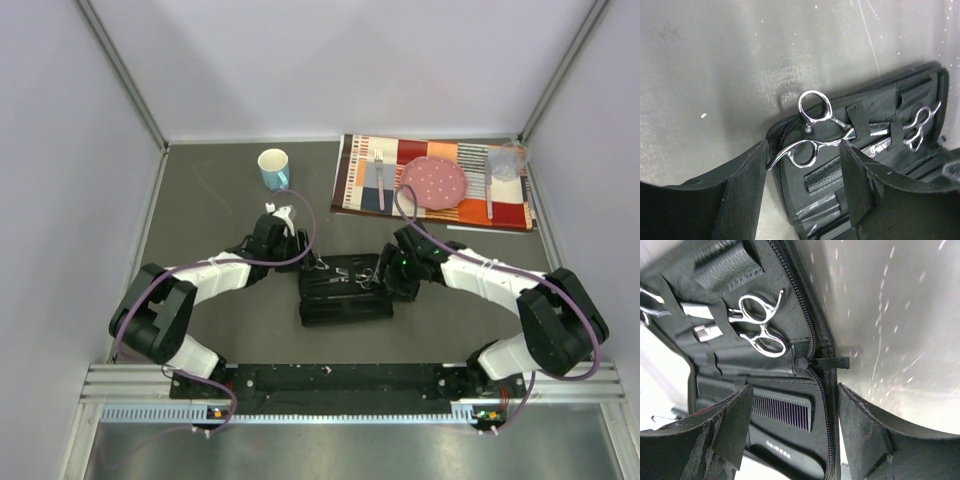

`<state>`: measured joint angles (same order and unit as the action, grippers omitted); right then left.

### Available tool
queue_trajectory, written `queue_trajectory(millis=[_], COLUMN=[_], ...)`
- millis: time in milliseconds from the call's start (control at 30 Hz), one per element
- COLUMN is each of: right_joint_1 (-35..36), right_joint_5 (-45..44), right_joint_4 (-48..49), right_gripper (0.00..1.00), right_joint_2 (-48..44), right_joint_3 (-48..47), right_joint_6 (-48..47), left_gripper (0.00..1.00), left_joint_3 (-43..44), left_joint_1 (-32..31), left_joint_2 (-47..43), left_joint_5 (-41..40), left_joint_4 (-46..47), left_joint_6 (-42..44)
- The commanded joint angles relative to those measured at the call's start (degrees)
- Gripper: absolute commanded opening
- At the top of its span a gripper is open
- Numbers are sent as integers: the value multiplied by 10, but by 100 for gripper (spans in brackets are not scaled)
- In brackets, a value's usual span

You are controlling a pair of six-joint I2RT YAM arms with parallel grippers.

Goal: Sort the hair-cutting tools
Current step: Place the scissors in the hairdressing tool bag.

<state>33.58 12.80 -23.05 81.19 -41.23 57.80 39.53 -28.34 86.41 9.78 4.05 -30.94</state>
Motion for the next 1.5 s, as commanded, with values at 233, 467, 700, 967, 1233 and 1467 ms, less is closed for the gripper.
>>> queue_trajectory(millis=[233, 467, 700, 967, 1233, 1467], right_joint_1=[-14, -19, -24, -24, -24, -24], right_joint_5=[-202, -188, -139, -131, -118, -120], right_joint_4=[-26, -2, 40, 49, 46, 30], right_gripper=[66, 67, 63, 61, 60, 55], right_joint_2=[-2, 64, 140, 157, 164, 188], right_joint_3=[-100, -140, -159, -158, -151, -142], right_joint_6=[-133, -236, -272, -272, -243, -156], left_gripper=[62, 62, 50, 46, 37, 21], left_joint_3=[-2, -2, 14, 34, 77, 50], left_joint_1=[-10, -9, -6, 1, 1, -1], left_joint_2=[-50, -45, -25, 9, 44, 2], left_joint_5=[-55, -73, -73, -44, -71, -134], left_joint_4=[-63, -74, -74, -64, -117, -194], left_joint_6=[-2, 0, 5, 19, 10, -74])
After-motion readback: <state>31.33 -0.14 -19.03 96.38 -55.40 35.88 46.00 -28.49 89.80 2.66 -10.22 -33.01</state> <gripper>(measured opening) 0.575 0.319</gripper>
